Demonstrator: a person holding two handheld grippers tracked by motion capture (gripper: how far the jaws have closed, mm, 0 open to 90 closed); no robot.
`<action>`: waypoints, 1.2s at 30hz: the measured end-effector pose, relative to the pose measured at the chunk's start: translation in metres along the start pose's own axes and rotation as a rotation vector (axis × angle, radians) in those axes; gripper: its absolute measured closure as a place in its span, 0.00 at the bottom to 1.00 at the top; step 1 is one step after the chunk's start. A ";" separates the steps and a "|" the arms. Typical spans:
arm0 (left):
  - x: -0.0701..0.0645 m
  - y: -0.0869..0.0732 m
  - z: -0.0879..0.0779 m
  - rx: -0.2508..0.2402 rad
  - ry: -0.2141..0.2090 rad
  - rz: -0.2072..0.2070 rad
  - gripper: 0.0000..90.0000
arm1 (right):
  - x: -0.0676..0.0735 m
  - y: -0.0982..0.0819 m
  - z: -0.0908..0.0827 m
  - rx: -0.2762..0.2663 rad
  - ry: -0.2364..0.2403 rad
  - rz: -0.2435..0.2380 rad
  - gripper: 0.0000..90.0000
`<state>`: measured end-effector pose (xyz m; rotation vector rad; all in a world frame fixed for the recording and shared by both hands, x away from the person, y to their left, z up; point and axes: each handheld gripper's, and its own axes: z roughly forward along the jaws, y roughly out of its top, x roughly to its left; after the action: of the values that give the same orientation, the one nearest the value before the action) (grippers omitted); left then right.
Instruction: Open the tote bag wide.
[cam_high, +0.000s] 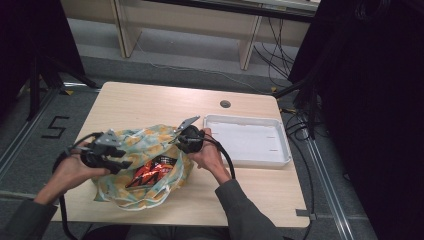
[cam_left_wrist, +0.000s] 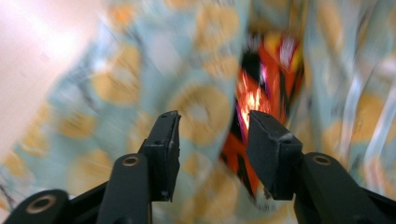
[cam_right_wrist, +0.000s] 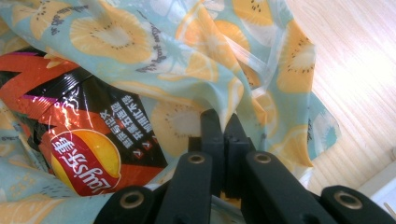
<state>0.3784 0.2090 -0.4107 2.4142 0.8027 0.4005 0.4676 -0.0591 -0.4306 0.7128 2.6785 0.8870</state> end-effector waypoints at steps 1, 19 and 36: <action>-0.003 -0.002 0.007 0.051 0.025 -0.005 0.57 | -0.002 0.000 0.000 -0.008 -0.003 -0.038 1.00; 0.028 -0.024 0.036 0.017 0.128 -0.064 0.99 | -0.005 -0.018 0.007 0.051 -0.028 -0.039 1.00; 0.034 -0.023 0.047 0.044 0.076 -0.099 0.99 | 0.041 -0.021 -0.065 -0.106 0.004 -0.048 0.75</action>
<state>0.4142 0.2262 -0.4584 2.4000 0.9702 0.4424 0.4009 -0.0853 -0.3946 0.6212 2.6182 1.0100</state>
